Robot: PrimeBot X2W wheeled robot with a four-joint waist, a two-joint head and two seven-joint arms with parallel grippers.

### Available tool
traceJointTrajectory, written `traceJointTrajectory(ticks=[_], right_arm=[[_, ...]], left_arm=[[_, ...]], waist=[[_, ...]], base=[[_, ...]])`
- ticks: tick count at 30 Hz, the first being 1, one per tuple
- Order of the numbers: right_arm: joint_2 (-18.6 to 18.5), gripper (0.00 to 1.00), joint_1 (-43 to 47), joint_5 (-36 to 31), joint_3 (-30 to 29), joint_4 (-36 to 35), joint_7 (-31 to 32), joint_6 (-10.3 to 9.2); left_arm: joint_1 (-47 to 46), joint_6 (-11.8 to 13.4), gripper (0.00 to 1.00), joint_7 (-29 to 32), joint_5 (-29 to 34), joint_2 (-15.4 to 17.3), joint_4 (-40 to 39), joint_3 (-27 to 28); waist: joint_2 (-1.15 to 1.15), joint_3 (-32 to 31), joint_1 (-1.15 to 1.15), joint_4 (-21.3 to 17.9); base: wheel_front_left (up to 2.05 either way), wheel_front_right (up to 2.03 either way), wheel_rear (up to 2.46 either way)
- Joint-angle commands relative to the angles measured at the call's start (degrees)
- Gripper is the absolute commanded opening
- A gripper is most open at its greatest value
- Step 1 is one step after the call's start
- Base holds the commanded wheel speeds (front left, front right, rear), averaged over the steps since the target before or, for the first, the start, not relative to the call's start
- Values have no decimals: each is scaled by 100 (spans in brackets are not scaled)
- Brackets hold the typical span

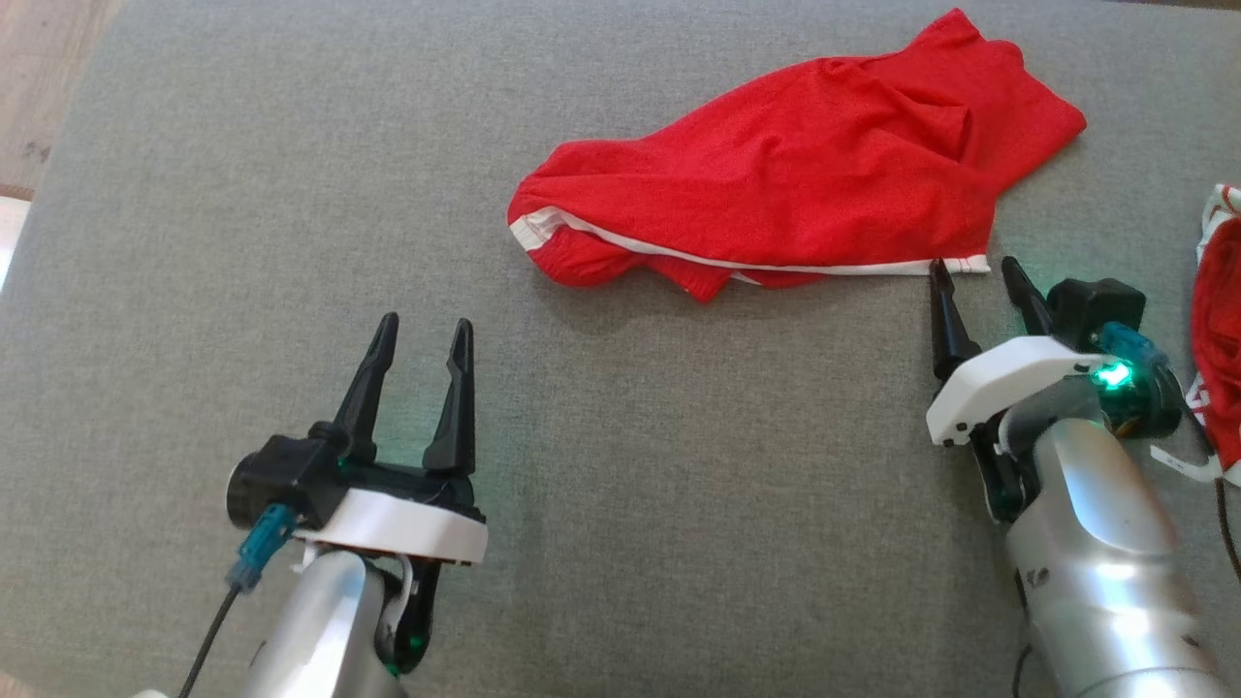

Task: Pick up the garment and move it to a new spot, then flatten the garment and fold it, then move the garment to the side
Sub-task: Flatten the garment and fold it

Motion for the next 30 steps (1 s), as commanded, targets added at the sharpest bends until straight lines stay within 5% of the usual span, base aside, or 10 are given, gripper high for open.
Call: traceJointTrajectory(ticks=[1, 8, 9, 10, 19, 30], right_arm=[[1, 100, -189, 40, 164, -49, -84, 39], [1, 100, -461, 6, 433, 424, -213, 39], [1, 90, -494, 14, 464, 478, -226, 39], [1, 2, -527, 16, 492, 526, -243, 39], [1, 0, -667, 190, 649, 546, -516, 39], [1, 0, -630, 420, 804, 36, -544, 39]], left_arm=[[-204, -46, 100, -54, 44, 29, -135, 201], [-273, -67, 100, -54, 115, -10, -105, 147], [-279, -69, 100, -54, 122, -13, -95, 141], [-284, -71, 100, -54, 129, -15, -87, 139], [-317, -80, 100, -54, 133, -28, -138, 243], [-751, -82, 100, -55, -751, 207, 480, -464]], waist=[[0, 12, 0, -12], [0, 84, 0, -47], [0, 91, 0, -55], [0, 97, 0, -64], [0, 10, 0, -279], [0, -13, 0, -644]], base=[[0, 0, 0], [0, 0, 0], [0, 0, 0], [0, 0, 0], [0, 0, 0], [0, 0, 0]])
